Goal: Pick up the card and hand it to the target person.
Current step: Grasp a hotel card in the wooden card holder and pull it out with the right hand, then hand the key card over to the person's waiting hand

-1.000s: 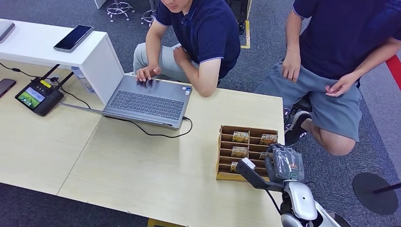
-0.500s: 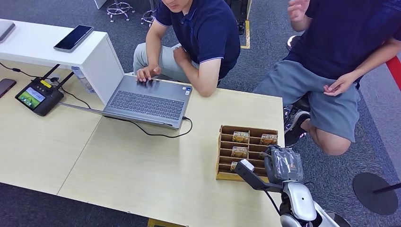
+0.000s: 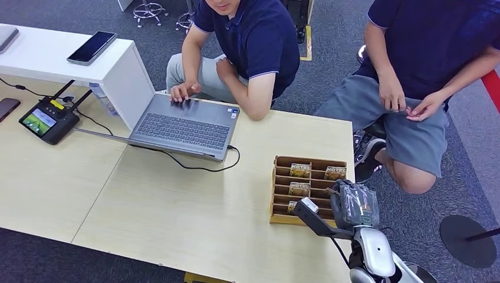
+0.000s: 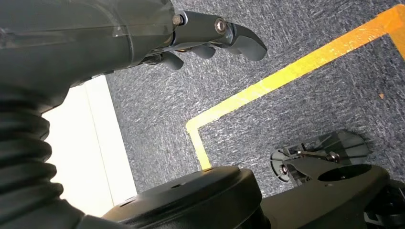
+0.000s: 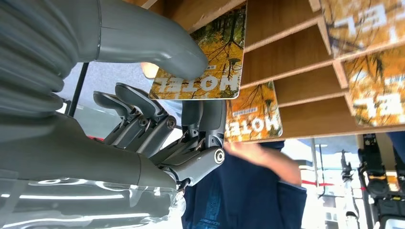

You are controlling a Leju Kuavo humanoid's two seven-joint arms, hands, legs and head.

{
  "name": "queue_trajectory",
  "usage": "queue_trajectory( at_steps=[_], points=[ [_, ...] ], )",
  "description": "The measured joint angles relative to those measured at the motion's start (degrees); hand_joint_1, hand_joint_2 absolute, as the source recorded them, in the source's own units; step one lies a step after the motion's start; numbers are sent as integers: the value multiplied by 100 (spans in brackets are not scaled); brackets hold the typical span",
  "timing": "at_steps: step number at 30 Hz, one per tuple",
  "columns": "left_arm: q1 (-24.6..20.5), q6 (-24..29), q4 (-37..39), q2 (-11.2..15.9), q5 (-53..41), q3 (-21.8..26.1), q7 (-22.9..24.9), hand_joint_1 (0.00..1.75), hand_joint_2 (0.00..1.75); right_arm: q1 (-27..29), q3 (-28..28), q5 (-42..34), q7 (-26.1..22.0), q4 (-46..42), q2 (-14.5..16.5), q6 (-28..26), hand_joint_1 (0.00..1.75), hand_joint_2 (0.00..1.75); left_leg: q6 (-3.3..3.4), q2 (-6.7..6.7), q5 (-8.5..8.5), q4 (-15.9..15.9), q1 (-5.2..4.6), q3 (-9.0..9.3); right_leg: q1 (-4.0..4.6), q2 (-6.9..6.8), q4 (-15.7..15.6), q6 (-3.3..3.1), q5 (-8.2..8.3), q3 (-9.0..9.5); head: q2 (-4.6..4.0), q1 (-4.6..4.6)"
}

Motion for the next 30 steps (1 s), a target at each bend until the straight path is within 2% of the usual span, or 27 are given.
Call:
queue_trajectory(
  at_steps=[5,18,30],
  points=[
    [16,-44,0,0,19,0,-26,0,175,3,-96,42,96,-342,-62,-212,175,175,0,0,0,0,0,0,0,1,0,0,0,-1,0,0],
    [-46,-60,0,-15,73,17,-101,0,175,-97,-707,119,298,-1959,-295,-583,175,175,0,0,0,0,-1,0,0,1,0,0,0,1,0,0],
    [-113,-186,0,-20,-31,0,58,0,175,-202,-683,-241,24,-1889,-242,-722,175,175,0,-1,0,-1,0,-4,0,-3,1,0,0,1,0,0]
  ],
)
